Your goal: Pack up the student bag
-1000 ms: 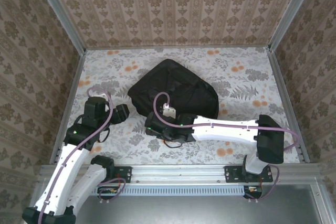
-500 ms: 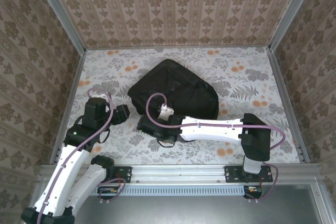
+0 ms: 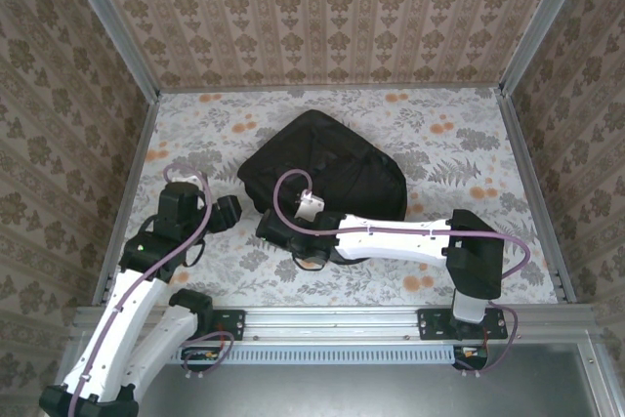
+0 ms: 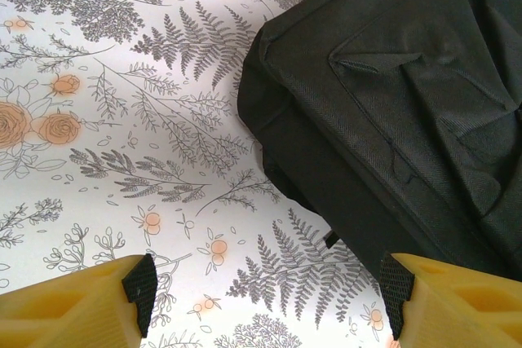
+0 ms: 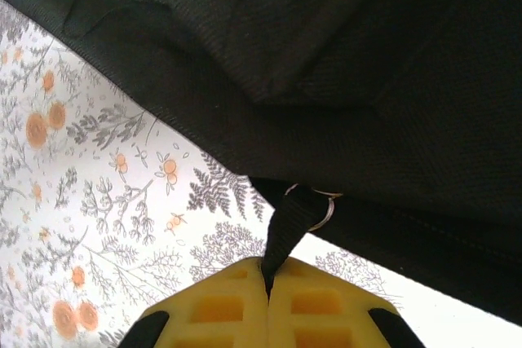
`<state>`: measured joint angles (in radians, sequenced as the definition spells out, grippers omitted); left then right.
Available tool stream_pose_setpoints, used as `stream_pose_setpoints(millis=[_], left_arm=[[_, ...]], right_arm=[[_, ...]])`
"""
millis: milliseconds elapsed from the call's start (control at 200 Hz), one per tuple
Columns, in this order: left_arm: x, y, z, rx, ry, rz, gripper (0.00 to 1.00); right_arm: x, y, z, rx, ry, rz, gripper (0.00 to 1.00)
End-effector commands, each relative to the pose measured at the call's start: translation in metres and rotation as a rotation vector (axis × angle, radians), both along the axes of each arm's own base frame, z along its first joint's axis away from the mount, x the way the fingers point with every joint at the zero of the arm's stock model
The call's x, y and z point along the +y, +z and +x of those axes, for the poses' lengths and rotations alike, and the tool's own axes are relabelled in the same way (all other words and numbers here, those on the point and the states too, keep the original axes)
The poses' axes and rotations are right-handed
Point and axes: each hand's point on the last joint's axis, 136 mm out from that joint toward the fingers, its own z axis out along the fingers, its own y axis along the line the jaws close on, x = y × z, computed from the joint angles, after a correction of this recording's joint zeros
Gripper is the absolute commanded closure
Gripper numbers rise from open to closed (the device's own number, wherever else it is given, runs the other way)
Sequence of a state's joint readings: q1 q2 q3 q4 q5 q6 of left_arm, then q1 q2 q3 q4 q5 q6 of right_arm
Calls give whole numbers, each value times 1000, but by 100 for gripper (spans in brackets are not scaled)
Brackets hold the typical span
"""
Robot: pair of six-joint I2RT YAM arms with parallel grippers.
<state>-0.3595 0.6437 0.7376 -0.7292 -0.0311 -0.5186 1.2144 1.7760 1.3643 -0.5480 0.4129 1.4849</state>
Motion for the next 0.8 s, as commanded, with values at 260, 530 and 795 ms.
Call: stream_pose_setpoints(millis=[260, 530, 795], left_arm=[[-6, -14, 5, 91, 15, -33, 17], [-42, -29, 20, 208, 28, -297, 15], [-53, -47, 37, 243, 89, -368, 17]], right_arm=[[-20, 15, 0, -46, 130, 85, 100], [-43, 22, -3, -60, 229, 232, 100], [-53, 31, -1, -55, 241, 282, 100]])
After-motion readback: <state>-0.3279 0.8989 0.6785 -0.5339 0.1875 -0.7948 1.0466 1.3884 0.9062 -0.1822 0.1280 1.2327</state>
